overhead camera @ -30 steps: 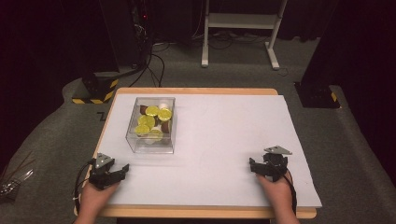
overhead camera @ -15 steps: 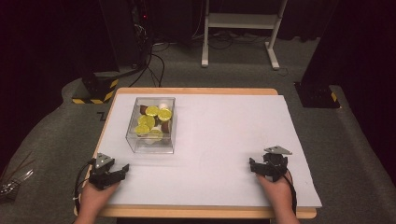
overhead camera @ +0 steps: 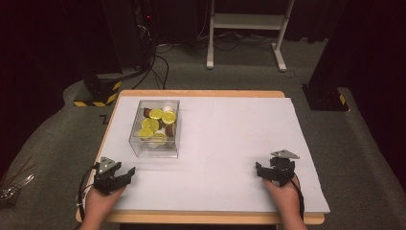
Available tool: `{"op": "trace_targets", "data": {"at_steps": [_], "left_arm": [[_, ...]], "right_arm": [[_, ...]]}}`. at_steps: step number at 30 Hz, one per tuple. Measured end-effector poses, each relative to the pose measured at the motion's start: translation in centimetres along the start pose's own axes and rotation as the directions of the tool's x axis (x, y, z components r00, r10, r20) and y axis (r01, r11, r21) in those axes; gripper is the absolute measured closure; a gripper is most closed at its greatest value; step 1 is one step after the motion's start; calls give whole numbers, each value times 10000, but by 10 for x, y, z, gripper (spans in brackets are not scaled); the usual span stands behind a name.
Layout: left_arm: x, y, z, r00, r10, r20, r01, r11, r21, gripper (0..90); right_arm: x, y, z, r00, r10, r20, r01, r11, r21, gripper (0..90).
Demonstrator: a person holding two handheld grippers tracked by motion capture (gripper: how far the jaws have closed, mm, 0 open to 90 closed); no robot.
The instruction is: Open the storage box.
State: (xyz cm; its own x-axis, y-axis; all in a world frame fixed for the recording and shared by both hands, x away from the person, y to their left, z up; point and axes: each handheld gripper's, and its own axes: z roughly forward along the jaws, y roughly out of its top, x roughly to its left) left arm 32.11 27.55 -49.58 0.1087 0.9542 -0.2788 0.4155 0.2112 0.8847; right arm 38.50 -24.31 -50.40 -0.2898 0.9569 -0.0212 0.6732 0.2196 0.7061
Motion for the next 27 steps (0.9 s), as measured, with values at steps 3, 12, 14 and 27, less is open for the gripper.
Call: {"op": "trace_targets", "data": {"at_steps": [3,12,14,27], "left_arm": [[-13,6,-3,9996,-139,260,147,9994,-321,363],[-36,9,-1,9985,-68,537,92,9990,-444,360],[-40,9,0,9984,30,569,-8,9993,-381,356],[-63,12,12,9975,333,618,-302,9982,-513,345]], "right_arm": [[0,0,0,10000,5,-4,-5,10000,1,120],[0,0,0,10000,-4,-6,4,10000,-8,120],[0,0,0,10000,-6,-5,6,10000,-7,120],[0,0,0,10000,-11,-2,11,10000,-8,120]]}}
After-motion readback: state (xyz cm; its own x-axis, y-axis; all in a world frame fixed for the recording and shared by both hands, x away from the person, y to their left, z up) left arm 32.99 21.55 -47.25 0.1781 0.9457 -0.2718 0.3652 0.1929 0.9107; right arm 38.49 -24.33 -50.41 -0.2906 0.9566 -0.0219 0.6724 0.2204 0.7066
